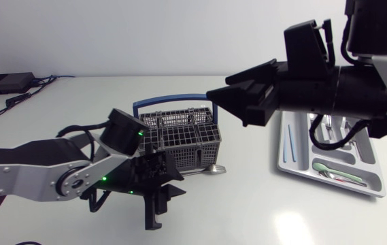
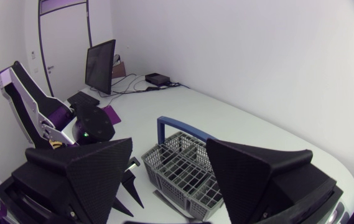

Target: Unload the cutlery basket into the drawer organizer.

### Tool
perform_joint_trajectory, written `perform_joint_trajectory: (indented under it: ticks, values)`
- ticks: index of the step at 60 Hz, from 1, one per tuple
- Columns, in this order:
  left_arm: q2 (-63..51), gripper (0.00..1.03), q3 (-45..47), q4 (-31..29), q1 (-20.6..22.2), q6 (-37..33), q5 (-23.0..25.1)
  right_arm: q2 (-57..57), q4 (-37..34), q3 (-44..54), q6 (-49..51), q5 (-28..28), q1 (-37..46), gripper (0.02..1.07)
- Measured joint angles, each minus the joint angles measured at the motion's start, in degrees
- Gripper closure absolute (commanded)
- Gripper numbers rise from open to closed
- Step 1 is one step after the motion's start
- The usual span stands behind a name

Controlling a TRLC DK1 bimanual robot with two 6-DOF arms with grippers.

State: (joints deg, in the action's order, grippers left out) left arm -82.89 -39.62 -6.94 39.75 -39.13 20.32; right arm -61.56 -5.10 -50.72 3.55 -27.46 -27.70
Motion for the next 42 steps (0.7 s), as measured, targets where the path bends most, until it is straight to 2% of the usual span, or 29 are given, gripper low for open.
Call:
perform_joint_trajectory:
  ticks: [7,20,30,42]
  values:
    - [-5.75,0.33,-1.6,1.05,1.7,-0.5,-2.58,3.17,-0.87,3.76,1.84,-1.31,2.16,0.21]
    - [-14.67,0.33,-4.42,8.37,3.08,-1.46,-8.55,8.83,-3.76,9.51,5.86,-4.85,7.8,0.21]
    - [-17.73,0.33,-4.81,12.26,2.29,-1.86,-10.56,11.61,-4.11,12.81,7.52,-7.78,12.07,0.21]
    - [-18.21,0.33,-4.81,15.04,-0.02,-1.88,-13.05,13.33,-4.15,15.32,8.76,-8.81,12.87,0.21]
